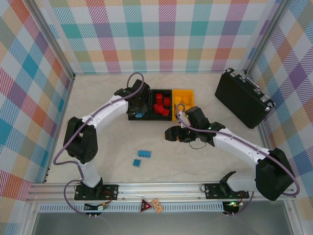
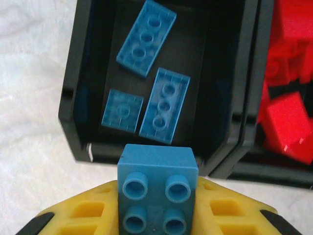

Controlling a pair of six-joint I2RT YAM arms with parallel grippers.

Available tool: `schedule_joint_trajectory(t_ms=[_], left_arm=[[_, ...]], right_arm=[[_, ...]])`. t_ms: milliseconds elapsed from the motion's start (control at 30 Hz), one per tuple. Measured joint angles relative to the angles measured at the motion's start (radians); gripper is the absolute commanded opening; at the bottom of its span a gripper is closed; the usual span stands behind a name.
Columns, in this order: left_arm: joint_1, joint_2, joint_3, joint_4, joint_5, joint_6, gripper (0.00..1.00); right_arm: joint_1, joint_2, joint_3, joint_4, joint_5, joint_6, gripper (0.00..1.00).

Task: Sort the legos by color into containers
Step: Place the lego in the container.

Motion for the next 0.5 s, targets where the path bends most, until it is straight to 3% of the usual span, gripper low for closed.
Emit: schedule_joint_trajectory(t_ms=[500], left_arm=[[0.069, 0.256, 0.299, -0.023, 0.050, 0.042, 0.19]], right_arm=[[-0.002, 0.111, 0.205, -0.037, 0.160, -0.027, 0.64]])
